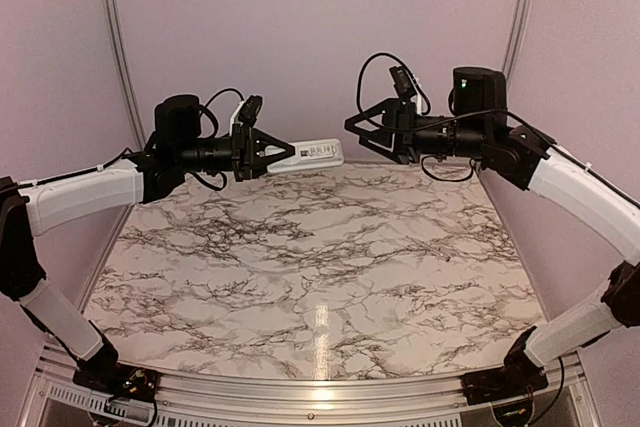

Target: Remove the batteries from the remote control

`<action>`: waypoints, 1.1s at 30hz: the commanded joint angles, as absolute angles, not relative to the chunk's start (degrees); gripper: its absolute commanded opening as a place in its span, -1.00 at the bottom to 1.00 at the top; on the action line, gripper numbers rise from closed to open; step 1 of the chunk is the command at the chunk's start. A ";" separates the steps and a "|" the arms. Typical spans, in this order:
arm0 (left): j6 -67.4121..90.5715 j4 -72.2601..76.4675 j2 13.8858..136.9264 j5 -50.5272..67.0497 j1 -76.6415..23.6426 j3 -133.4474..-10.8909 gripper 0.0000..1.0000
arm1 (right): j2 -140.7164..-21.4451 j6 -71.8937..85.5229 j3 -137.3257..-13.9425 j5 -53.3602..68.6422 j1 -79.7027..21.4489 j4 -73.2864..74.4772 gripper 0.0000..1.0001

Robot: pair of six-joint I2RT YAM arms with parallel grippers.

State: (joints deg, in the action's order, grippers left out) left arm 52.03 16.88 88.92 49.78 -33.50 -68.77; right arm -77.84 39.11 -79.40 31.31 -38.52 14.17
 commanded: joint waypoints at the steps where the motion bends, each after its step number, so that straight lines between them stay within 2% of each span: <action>1: 47.24 5.59 88.50 42.11 -33.66 -71.10 -1.00 | -79.40 33.00 -85.54 18.46 -39.60 23.95 0.59; 10: 50.13 3.01 88.85 38.16 -33.66 -71.91 -1.00 | -90.57 29.76 -97.36 8.43 -46.04 31.86 0.57; 18: 49.85 0.57 88.59 36.63 -33.66 -73.00 -1.00 | -95.58 30.03 -100.58 10.49 -46.49 32.52 0.57; 33: 50.22 1.89 89.16 37.95 -33.66 -73.30 -1.00 | -97.54 30.09 -101.95 11.74 -46.49 31.53 0.57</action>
